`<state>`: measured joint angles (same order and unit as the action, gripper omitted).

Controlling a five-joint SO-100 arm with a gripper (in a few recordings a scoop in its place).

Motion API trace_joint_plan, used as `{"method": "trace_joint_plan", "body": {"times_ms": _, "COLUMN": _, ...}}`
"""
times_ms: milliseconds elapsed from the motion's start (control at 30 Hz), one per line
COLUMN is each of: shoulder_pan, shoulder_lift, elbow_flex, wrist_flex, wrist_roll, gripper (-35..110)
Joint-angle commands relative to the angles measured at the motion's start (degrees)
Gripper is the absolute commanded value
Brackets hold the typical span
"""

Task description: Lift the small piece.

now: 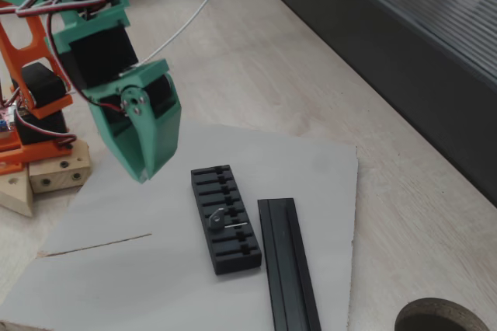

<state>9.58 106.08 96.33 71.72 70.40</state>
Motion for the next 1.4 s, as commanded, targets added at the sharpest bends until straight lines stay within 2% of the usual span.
{"method": "trace_joint_plan", "body": {"times_ms": 0, "shoulder_pan": 0.4, "shoulder_lift": 0.3, "elbow_flex": -1.1, "wrist_flex": 0.2, "wrist_roll": -0.8, "gripper": 2}}
{"method": "trace_joint_plan", "body": {"times_ms": 300, "shoulder_pan": 0.3, "shoulder_lift": -0.6, "elbow_flex": -1.1, "wrist_flex": 0.1, "wrist_roll": -1.7, "gripper": 2}}
{"method": "trace_joint_plan", "body": {"times_ms": 400, "shoulder_pan": 0.3, "shoulder_lift": -0.8, "elbow_flex": -1.1, "wrist_flex": 0.1, "wrist_roll": -5.2, "gripper": 2}}
{"method": "trace_joint_plan", "body": {"times_ms": 500, "shoulder_pan": 0.3, "shoulder_lift": -0.8, "elbow_flex": -1.1, "wrist_flex": 0.1, "wrist_roll": -15.0, "gripper": 2}}
{"method": "trace_joint_plan", "body": {"times_ms": 833, "shoulder_pan": 0.3, "shoulder_lift": -2.0, "elbow_flex": -1.0, "wrist_flex": 0.1, "wrist_roll": -62.7, "gripper": 2}}
{"method": "trace_joint_plan", "body": {"times_ms": 1033, "shoulder_pan": 0.1, "shoulder_lift": -3.2, "elbow_flex": -1.0, "wrist_flex": 0.2, "wrist_roll": -85.5, "gripper": 2}}
{"method": "trace_joint_plan", "body": {"times_ms": 1200, "shoulder_pan": -7.5, "shoulder_lift": -3.3, "elbow_flex": -1.0, "wrist_flex": 0.2, "wrist_roll": -97.9, "gripper": 2}}
{"method": "trace_joint_plan", "body": {"times_ms": 1367, "shoulder_pan": -13.0, "shoulder_lift": -3.3, "elbow_flex": -1.0, "wrist_flex": 0.2, "wrist_roll": -101.2, "gripper": 2}}
